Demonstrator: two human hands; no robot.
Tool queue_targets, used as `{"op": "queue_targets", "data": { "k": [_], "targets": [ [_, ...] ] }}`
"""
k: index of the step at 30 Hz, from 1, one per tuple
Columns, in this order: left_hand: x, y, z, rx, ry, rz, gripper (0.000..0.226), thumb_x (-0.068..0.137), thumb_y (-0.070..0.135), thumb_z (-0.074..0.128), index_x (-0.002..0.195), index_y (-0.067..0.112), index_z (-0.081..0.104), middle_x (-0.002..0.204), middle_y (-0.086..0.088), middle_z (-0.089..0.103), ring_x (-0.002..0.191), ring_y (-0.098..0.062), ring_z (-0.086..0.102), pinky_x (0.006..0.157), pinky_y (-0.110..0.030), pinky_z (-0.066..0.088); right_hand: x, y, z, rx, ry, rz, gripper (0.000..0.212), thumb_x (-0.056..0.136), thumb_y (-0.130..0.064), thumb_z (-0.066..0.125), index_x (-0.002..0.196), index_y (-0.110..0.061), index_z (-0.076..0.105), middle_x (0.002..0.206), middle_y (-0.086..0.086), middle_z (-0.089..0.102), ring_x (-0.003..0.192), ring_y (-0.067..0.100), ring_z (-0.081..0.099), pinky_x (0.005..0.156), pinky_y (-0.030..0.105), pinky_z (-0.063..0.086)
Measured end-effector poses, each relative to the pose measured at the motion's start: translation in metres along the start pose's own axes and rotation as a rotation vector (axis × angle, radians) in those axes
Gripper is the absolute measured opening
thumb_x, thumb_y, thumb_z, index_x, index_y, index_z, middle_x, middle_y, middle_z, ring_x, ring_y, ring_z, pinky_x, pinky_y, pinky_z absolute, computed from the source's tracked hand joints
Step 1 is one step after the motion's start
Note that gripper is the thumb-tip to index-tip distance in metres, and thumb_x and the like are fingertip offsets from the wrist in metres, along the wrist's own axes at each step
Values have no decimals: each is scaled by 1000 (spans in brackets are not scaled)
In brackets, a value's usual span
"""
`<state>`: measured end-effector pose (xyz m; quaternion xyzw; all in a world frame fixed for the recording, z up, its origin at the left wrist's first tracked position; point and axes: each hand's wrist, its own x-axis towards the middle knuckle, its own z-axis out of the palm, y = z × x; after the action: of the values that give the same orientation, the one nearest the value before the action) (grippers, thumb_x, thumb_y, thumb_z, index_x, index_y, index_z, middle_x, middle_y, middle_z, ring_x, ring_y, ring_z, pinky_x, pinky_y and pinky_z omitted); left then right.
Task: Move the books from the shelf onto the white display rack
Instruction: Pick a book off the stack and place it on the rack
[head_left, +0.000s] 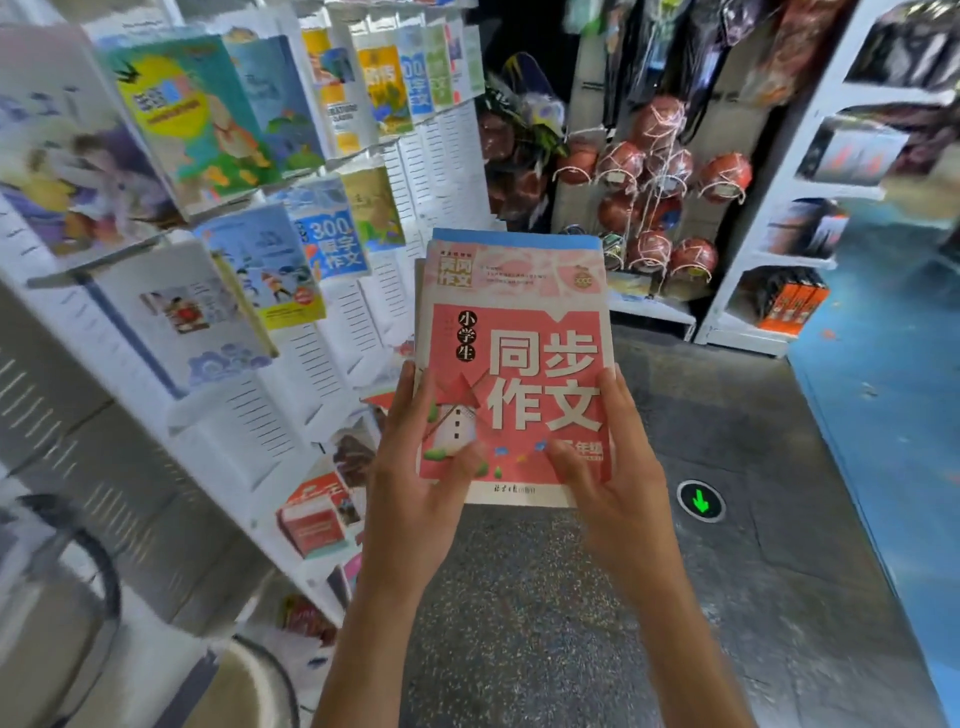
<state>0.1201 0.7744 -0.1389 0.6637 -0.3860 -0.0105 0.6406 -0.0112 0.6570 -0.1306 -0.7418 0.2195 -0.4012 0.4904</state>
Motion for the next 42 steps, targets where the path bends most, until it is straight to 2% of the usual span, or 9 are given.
{"op": "queue_targets", "data": {
  "k": [3,11,16,22,28,31,34,37,42],
  "targets": [
    [29,-18,22,-28,-50,6,72,85,47,66,148,40,31,149,45,23,148,0,23,112,-46,42,26,20,-7,-37,25,12,76,86,-44,61,152,-44,23,156,-4,35,132,11,50,94,27,55],
    [109,-58,87,27,-55,-12,78,82,41,62,152,20,34,150,31,25,144,8,23,108,-7,31,123,86,-26,-105,29,39,77,87,-47,60,151,-52,16,157,-10,34,139,13,42,103,45,50],
    [174,-77,136,90,13,-8,76,83,38,63,151,24,33,150,31,25,144,11,22,113,-11,29,212,120,-43,-91,-19,-24,77,92,-37,61,153,-48,15,161,-13,26,144,7,34,112,39,42],
    [251,-87,197,94,67,-37,72,83,41,65,146,42,30,144,48,22,145,6,26,114,-44,41,315,151,-71,-73,-66,-63,76,92,-35,62,153,-42,17,161,-14,25,146,5,28,116,41,37],
    [296,-111,239,111,118,-79,75,80,45,65,147,38,31,151,34,23,144,7,26,117,-34,37,380,186,-82,-47,-141,-58,79,90,-41,61,156,-36,18,161,-15,26,145,3,30,114,38,38],
    [319,-129,252,106,123,-86,74,83,46,67,148,39,33,155,30,25,146,2,26,115,-44,39,409,197,-82,-48,-157,-74,81,87,-49,58,157,-33,20,160,-17,27,144,1,29,115,37,38],
    [346,-149,263,133,129,-95,72,84,55,67,145,50,30,154,37,21,146,4,25,115,-48,38,442,212,-78,-52,-173,-78,81,85,-54,55,155,-37,19,159,-19,26,144,-1,28,116,35,36],
    [379,-169,274,146,139,-81,72,86,41,74,143,50,31,149,46,20,144,5,28,117,-48,35,475,228,-72,-44,-184,-73,78,85,-53,56,151,-48,14,157,-22,30,142,3,35,112,34,41],
    [450,-205,297,69,126,-54,75,82,39,67,149,38,32,153,37,19,144,5,29,115,-34,39,549,258,-61,-113,-159,-135,74,91,-45,59,150,-55,15,161,-16,25,147,12,30,112,51,38]
  ]
}}
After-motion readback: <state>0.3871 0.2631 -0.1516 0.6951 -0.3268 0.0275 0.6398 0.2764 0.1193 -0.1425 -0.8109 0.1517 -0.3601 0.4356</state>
